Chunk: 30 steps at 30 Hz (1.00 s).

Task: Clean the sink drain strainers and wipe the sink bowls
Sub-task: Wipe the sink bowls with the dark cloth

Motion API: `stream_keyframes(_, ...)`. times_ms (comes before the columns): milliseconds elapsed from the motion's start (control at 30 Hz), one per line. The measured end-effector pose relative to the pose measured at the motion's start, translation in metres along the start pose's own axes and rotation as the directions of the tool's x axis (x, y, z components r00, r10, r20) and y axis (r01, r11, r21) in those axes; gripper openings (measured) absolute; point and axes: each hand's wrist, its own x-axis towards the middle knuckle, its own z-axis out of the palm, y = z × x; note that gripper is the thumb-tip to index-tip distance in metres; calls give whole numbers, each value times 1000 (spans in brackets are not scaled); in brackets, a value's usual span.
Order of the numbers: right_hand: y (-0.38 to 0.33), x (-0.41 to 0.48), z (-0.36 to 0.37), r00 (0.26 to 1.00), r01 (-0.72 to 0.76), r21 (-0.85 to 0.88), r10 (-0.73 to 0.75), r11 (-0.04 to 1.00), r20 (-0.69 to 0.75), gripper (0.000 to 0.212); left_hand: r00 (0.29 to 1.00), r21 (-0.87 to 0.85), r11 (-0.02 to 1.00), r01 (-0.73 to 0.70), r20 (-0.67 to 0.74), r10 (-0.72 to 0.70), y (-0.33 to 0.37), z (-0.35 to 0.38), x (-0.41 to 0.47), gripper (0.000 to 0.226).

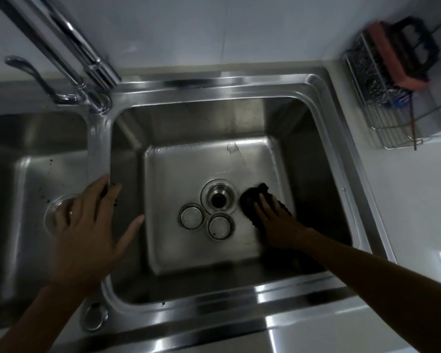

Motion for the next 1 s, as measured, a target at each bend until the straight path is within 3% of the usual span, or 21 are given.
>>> stream_keyframes(133,2,34,-31,980,33,-39,-40,999,-195,82,999,-36,999,2,-33,-3,3,-1,1,81)
stream_keyframes(267,-4,76,-56,903,-262,207,315,942,-291,80,994,-9,999,-49,-94,48,-2,7,1,79)
stream_keyframes(400,-8,98,-67,840,-322,292,414,900,-350,73,995,-1,1000,-17,-94,17,-2,6,-1,77)
stream_keyframes(467,-13,115,-91,831,-258,343,388,903,-399,73,997,-10,1000,15,-78,-16,2,1,-3,77)
stream_keyframes(567,-22,128,-104,833,-153,283,277,947,-479,72,996,-35,998,59,-67,-62,4,-4,-2,77)
stream_keyframes(667,-35,124,-101,863,-40,139,104,989,-494,59,994,-19,997,69,-81,-70,4,-4,-3,77)
stream_keyframes(733,-47,113,-108,847,12,155,73,988,-526,45,993,-19,997,81,-83,-82,5,-4,-4,76)
stream_keyframes(867,-91,62,-113,803,214,376,56,901,-593,25,983,-63,981,182,-21,-183,5,-5,-12,85)
stream_keyframes(933,-127,27,-105,793,357,358,-78,863,-604,21,975,-52,976,211,84,-207,4,-7,-20,98)
stream_keyframes(1000,-162,-10,-93,758,514,358,-217,779,-615,32,964,-45,977,210,177,-199,5,-8,-30,105)
